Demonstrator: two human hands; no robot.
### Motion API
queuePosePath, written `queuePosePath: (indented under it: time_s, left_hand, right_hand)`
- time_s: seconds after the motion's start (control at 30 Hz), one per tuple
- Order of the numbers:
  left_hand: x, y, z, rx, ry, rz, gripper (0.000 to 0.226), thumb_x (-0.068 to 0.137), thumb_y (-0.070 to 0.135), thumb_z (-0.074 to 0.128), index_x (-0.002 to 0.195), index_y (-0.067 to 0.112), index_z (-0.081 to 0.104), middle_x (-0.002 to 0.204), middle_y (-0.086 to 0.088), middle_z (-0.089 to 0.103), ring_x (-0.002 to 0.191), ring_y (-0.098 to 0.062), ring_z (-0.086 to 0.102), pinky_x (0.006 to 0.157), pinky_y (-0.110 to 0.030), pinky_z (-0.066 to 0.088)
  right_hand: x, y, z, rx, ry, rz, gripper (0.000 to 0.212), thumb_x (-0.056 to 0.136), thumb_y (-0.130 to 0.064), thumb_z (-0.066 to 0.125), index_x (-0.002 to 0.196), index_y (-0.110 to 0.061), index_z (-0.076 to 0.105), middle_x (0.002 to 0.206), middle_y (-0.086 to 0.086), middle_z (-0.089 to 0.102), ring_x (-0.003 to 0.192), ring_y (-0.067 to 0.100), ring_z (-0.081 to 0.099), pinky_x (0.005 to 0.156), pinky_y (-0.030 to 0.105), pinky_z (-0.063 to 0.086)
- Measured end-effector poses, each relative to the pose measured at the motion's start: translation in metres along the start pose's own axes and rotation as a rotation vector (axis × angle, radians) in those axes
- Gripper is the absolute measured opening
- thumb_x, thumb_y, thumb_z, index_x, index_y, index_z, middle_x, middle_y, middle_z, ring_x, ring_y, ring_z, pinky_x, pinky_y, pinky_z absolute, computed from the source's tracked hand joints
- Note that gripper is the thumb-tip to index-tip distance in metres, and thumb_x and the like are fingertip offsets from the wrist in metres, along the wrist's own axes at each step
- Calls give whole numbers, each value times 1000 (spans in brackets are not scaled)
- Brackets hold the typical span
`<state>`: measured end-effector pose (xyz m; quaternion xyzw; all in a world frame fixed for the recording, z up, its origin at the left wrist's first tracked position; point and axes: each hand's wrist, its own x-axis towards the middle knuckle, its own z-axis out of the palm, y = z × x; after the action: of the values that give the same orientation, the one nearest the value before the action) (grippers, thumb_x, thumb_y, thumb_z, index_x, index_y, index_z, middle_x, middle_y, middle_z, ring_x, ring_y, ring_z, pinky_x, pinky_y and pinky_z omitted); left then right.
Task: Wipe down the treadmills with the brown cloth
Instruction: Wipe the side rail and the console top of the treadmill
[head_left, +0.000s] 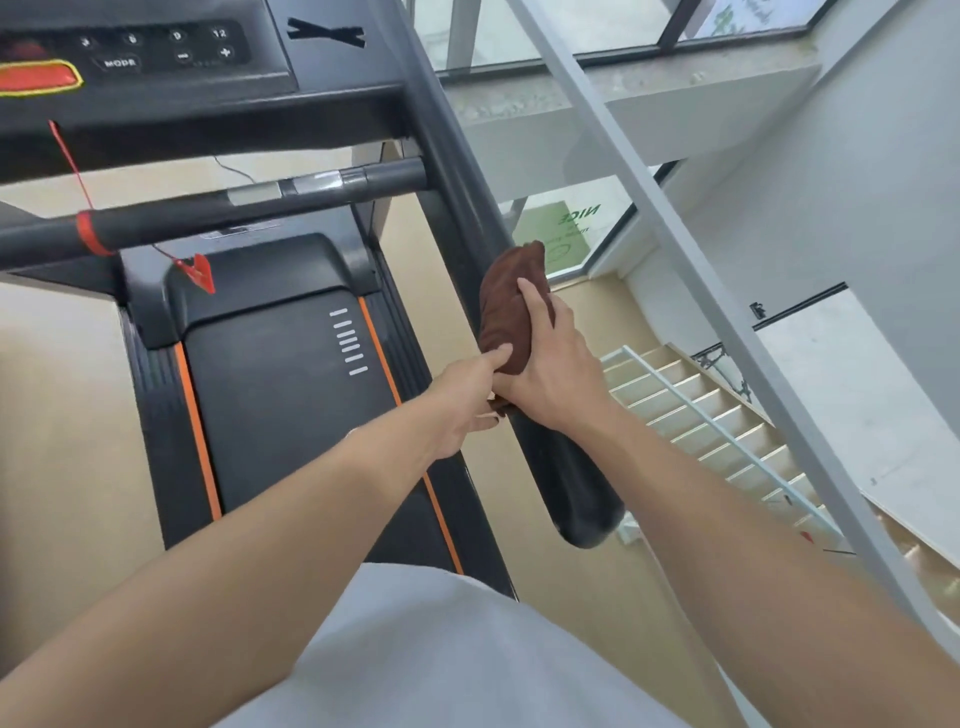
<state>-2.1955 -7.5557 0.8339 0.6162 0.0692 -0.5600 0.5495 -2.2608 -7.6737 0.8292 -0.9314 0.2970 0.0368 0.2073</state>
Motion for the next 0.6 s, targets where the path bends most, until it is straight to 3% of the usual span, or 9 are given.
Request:
queuePosePath:
  time_s: [0.2,0.3,0.47,0.53,0.6]
  left_hand:
    - [-35,-62,24,122,-108,-63,30,99,48,58,119,26,68,112,2,74,109,-20,67,103,-45,52]
    - [-40,-79,31,207,-189,-121,34,99,45,58,125,25,67,119,0,73,112,-22,67,101,-47,54]
    - [-32,-94,41,157,-225,-172,31,104,26,56,133,17,60,125,-5,71,118,-25,65,103,-41,53]
    - [-29,-97,45,117,-173,-114,32,103,19,57,135,16,59,123,-4,71,114,-21,66,101,-38,54]
    - [-28,-91,46,202,-64,57,33,101,20,59,134,22,63,113,5,74,104,-13,68,95,-29,55]
  right_hand:
    - [-98,37,13,-26,103,36,109,73,-54,73,159,-40,7,163,3,23,142,29,40,104,50,49]
    - [-135,51,26,7,189,46,114,69,-48,84,161,-36,16,162,6,29,143,28,39,104,48,48]
    - [-154,58,40,24,299,94,111,63,-38,91,157,-31,30,157,8,36,134,28,46,88,48,56]
    - [-147,55,37,-13,240,103,109,66,-40,87,157,-32,29,159,6,34,135,28,47,87,47,56]
    - [-132,47,28,-31,192,103,102,73,-49,76,159,-34,23,161,3,31,137,26,45,88,48,56]
